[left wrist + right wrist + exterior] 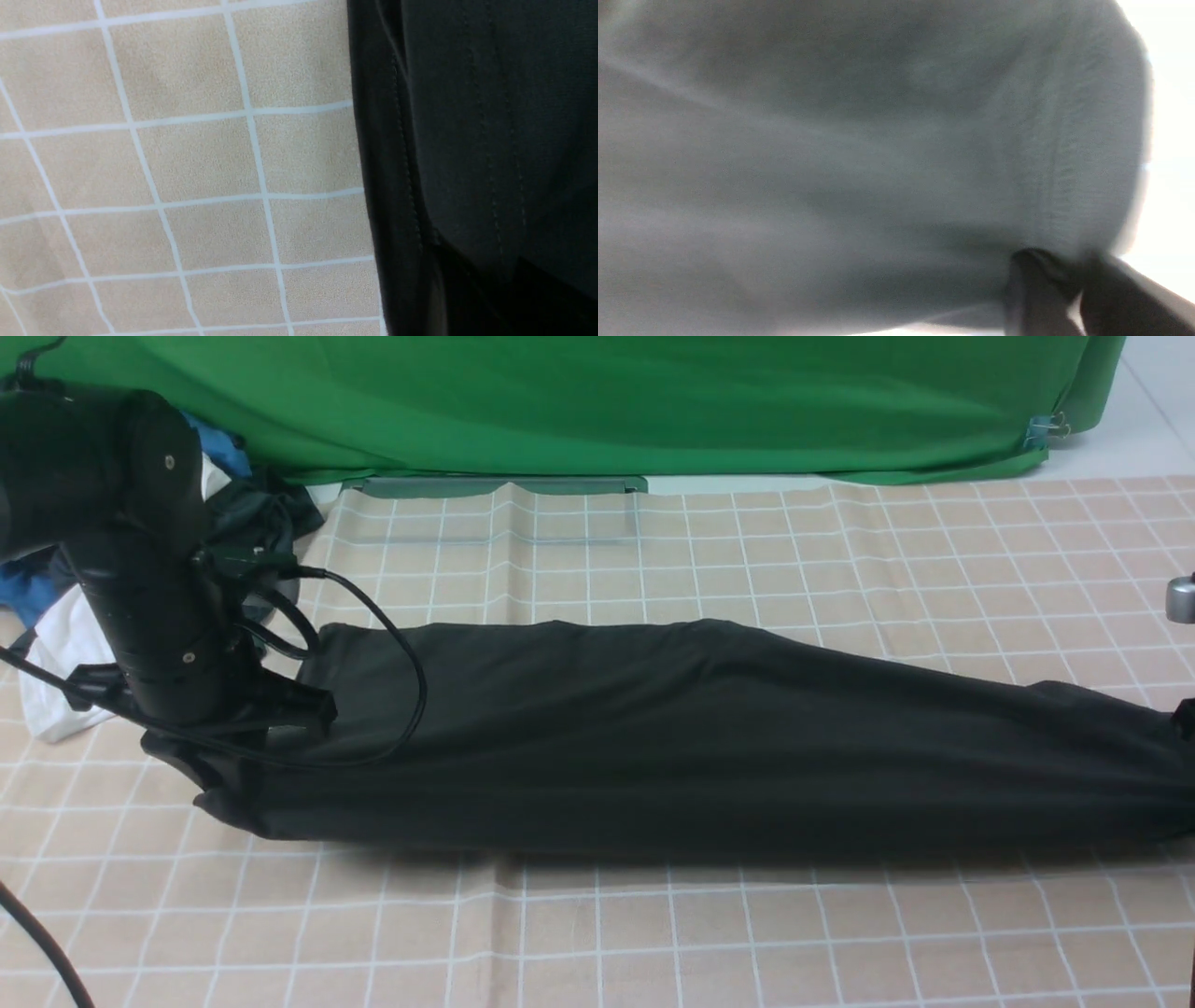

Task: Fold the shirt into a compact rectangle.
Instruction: 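Pull the folded dark garment lengthwise by its ends to straighten it flat on the table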

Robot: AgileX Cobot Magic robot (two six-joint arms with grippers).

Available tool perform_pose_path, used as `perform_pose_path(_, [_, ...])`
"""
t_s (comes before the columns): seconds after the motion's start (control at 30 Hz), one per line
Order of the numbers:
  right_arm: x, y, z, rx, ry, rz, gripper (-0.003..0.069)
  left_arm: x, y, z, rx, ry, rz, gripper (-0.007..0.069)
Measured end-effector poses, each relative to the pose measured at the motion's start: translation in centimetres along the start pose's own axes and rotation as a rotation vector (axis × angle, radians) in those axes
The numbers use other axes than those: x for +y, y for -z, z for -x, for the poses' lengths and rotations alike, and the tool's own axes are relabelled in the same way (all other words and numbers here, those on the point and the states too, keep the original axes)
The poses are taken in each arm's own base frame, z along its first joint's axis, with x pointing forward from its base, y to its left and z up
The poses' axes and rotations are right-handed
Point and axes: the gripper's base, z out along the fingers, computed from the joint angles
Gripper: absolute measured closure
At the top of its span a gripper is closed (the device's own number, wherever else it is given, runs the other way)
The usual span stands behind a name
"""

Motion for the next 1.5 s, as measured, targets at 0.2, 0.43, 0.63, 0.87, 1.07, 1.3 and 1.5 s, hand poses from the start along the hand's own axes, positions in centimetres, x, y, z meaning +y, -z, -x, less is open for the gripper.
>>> perform_pose_path(0.2, [-0.4,0.2,0.0,-0.006,0.005,-0.027,0.0254,0.8,0.3,-0.1,0.005,0.017,0.058,0.0435])
perform_pose_path(0.43, [2.3,4.4,1.6,-0.149,0.034,-0.007,0.0402,1.0,4.4,1.1,-0.168,0.074,0.064,0.0241])
perform_pose_path(0.63, [9.0,5.2,2.8,-0.26,0.222,0.179,0.0617,-2.4,4.2,3.5,-0.318,-0.001,-0.151,0.0455])
perform_pose_path(0.87, [12.8,1.7,3.9,-0.206,0.306,0.239,0.0621,-6.3,-1.1,6.3,-0.286,-0.093,-0.215,0.0609])
perform_pose_path(1.07, [12.7,-0.8,5.5,-0.253,0.242,0.186,0.0618,-5.1,-4.8,7.9,-0.257,-0.029,-0.126,0.0609])
perform_pose_path(1.3, [11.8,-1.3,6.7,-0.346,0.212,0.102,0.0608,-1.5,-5.5,7.9,-0.231,0.127,-0.032,0.0608])
perform_pose_path(1.5, [11.5,0.6,6.6,-0.375,0.219,0.095,0.0592,-1.1,-3.9,7.6,-0.269,0.112,-0.025,0.0607])
